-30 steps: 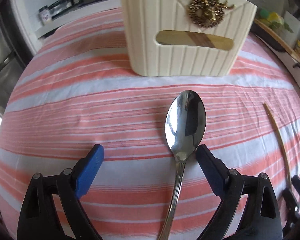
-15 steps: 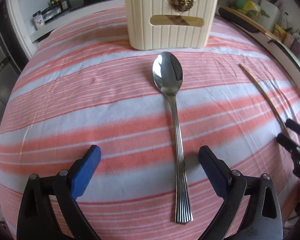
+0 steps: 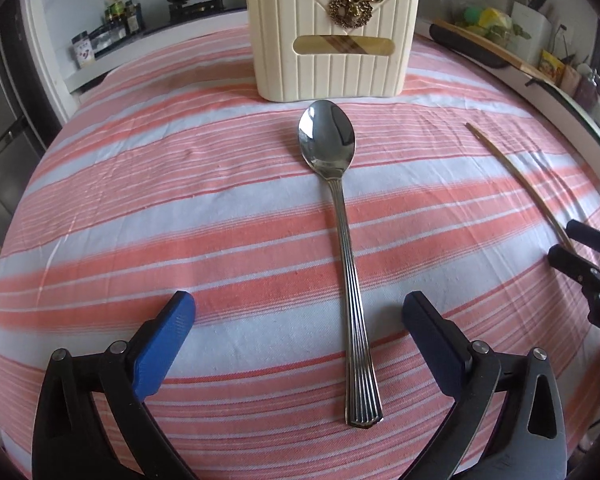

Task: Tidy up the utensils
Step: 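Lower the left tool over the steel spoon while the right tool aligns over the chopstick, then close the left tool on the spoon bowl while the right tool grasps the chopstick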

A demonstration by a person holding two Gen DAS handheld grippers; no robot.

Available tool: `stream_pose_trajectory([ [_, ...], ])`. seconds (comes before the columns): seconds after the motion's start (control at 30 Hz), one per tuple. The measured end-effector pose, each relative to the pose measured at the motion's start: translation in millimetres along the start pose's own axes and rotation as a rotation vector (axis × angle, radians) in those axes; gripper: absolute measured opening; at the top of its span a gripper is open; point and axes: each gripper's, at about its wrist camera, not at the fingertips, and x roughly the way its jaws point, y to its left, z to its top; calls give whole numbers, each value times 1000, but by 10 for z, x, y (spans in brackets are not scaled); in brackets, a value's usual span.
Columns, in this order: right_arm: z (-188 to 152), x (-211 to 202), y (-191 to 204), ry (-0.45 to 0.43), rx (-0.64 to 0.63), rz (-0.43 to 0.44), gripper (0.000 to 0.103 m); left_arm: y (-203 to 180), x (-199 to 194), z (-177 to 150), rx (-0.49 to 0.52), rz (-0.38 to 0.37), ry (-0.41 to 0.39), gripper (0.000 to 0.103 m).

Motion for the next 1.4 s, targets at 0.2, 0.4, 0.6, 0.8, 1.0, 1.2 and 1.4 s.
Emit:
stream_pose_trajectory([
  [0.2,8,12,-13,3,1,5,63,8,-5,-10,-1,0,0,103],
  [0.4,32,17,-17,37,-28,19,64,32,-77,-84,52,-50,13,103],
  [0.6,-13,-98,-84,226,-124,87,64,233,-290,-284,92,-85,49,102],
  [0.8,69,-56,-148,323,-148,120,64,172,-324,88,115,-127,68,102],
  [1.0,458,238,-178,328,-151,133,60,47,169,652,111,-110,125,102],
  [1.2,896,590,-221,338,-124,125,46,-80,631,997,112,-32,164,96],
  [1.4,1192,827,-196,347,-95,98,8,-205,635,1151,100,-79,114,42],
])
